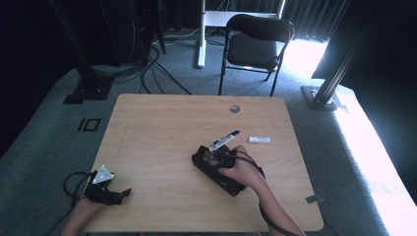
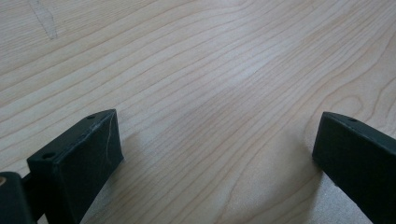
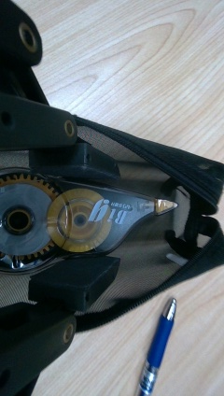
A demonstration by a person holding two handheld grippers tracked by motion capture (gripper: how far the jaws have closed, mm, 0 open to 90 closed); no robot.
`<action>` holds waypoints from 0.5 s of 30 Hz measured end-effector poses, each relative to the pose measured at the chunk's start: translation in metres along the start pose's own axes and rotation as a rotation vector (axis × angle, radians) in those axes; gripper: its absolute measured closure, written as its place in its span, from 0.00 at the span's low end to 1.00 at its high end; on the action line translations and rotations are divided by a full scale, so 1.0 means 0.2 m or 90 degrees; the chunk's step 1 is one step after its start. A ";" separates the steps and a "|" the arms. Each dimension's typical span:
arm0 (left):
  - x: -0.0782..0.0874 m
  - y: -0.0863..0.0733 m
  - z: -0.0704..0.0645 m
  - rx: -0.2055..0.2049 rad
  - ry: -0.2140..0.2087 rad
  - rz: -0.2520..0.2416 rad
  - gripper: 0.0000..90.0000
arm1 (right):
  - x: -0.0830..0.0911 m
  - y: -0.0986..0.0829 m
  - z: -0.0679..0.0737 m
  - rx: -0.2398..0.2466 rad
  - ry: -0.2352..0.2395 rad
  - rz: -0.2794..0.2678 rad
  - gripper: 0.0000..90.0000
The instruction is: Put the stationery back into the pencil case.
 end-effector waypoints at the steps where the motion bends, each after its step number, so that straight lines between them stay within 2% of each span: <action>1: 0.00 0.00 0.00 0.000 0.000 0.000 0.02 | 0.00 0.00 0.00 0.001 0.000 0.003 0.57; 15: 0.00 0.00 0.00 0.000 0.000 0.000 0.02 | -0.05 0.01 0.00 0.001 -0.011 0.042 0.56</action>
Point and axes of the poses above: each handheld gripper's, and its own axes: x roughly backward along the jaws, y roughly out of its top, z roughly to its left, the point moved 1 cm from there along -x, roughly forward along the jaws, and after that the axes turned 5 degrees about -y, right-handed, at the moved point
